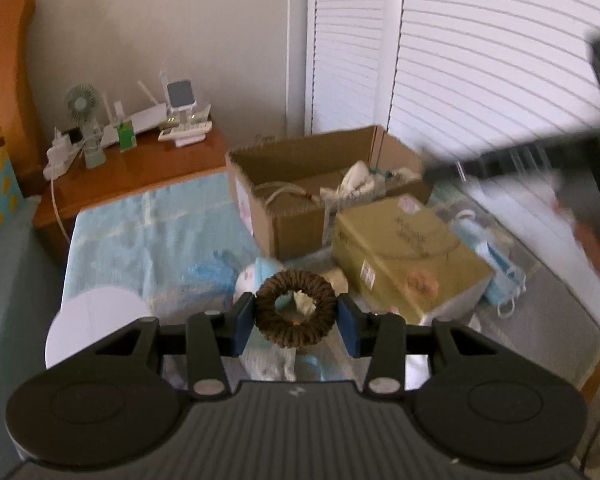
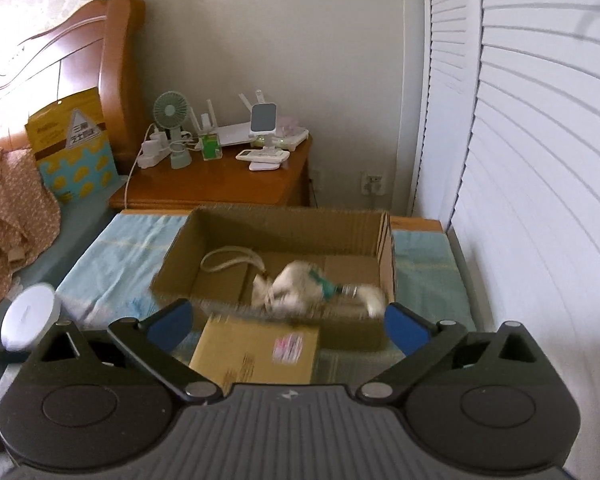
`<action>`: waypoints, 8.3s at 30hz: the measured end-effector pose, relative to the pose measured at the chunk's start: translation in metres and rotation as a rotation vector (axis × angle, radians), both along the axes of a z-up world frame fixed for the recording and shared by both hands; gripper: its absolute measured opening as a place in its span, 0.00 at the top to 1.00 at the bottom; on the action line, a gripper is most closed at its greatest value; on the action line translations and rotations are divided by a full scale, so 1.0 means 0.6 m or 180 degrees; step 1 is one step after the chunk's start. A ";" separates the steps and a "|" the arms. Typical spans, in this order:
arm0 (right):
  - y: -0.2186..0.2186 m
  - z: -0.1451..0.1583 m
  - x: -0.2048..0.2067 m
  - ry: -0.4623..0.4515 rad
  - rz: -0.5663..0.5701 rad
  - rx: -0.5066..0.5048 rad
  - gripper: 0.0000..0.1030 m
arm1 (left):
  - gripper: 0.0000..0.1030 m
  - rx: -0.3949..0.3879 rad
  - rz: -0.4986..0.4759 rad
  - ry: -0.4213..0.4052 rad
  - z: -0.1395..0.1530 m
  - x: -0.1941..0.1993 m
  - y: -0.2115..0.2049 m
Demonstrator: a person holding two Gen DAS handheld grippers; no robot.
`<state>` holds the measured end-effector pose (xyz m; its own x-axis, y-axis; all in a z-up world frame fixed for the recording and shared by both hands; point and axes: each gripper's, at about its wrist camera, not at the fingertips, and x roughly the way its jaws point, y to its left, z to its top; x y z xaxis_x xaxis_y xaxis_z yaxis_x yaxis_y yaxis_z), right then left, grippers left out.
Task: Organize soft objects
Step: 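Drop the hair tie ring into the cardboard box with the left tool, then move the left tool to the white cloth and close on it, then grasp the blue face mask with the right tool while the left tool holds the cloth, then lift the mask with the right tool and drop it into the cardboard box, then carry the white cloth with the left tool and release it into the box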
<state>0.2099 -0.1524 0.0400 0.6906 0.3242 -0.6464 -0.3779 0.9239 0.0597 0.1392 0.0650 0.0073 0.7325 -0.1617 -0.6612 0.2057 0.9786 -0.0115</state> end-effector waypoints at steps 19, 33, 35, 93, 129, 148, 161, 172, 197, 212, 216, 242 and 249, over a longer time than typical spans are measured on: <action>-0.034 -0.019 -0.130 -0.0134 -0.0096 -0.0033 0.00 | 0.10 0.0198 0.0046 -0.0234 0.039 0.220 -0.061; -0.037 -0.020 -0.142 -0.0176 -0.0063 -0.0059 0.00 | 0.05 0.0261 -0.0007 -0.0347 0.037 0.119 -0.044; -0.034 -0.024 -0.146 -0.0154 -0.0041 -0.0076 0.00 | 0.03 0.0239 -0.0005 -0.0341 0.035 0.099 -0.037; -0.060 -0.132 -0.176 0.0349 -0.0067 -0.0483 0.00 | 0.58 0.0220 -0.0992 0.0224 -0.120 -0.021 -0.109; -0.054 -0.133 -0.123 0.0007 -0.0090 -0.0705 0.62 | 0.59 0.0132 -0.0977 0.0305 -0.096 -0.070 -0.090; -0.074 -0.082 -0.175 0.0023 -0.0098 -0.0557 0.74 | 0.59 0.0142 -0.0995 0.0304 -0.074 -0.072 -0.084; -0.070 -0.125 -0.164 0.0289 -0.0104 -0.0588 0.54 | 0.59 0.0105 -0.0957 0.0325 -0.077 -0.076 -0.077; -0.069 -0.107 -0.161 0.0221 -0.0156 -0.0638 0.72 | 0.59 0.0118 -0.0949 0.0352 -0.075 -0.073 -0.076; 0.011 0.000 0.182 -0.0305 0.0036 -0.0546 0.72 | 0.59 0.0000 -0.0628 0.0275 -0.053 -0.033 -0.024; -0.037 -0.030 0.132 -0.0192 -0.0188 -0.0342 0.00 | 0.59 0.0072 -0.0584 0.0293 -0.047 -0.021 -0.027; -0.044 -0.027 0.070 -0.0149 -0.0242 -0.0351 0.00 | 0.59 0.0103 -0.0579 0.0324 -0.040 -0.014 -0.032; -0.094 -0.039 -0.140 -0.0098 -0.0189 -0.0162 0.00 | 0.59 0.0456 -0.0189 0.0178 0.036 0.251 -0.072; -0.102 -0.037 -0.141 -0.0104 -0.0223 -0.0138 0.00 | 0.36 0.0514 0.0066 0.0250 0.006 0.339 -0.069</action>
<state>0.1252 -0.2134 0.0177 0.7316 0.2466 -0.6356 -0.3133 0.9496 0.0077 0.3428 0.0235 0.0110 0.6797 -0.0341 -0.7327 0.1902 0.9730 0.1311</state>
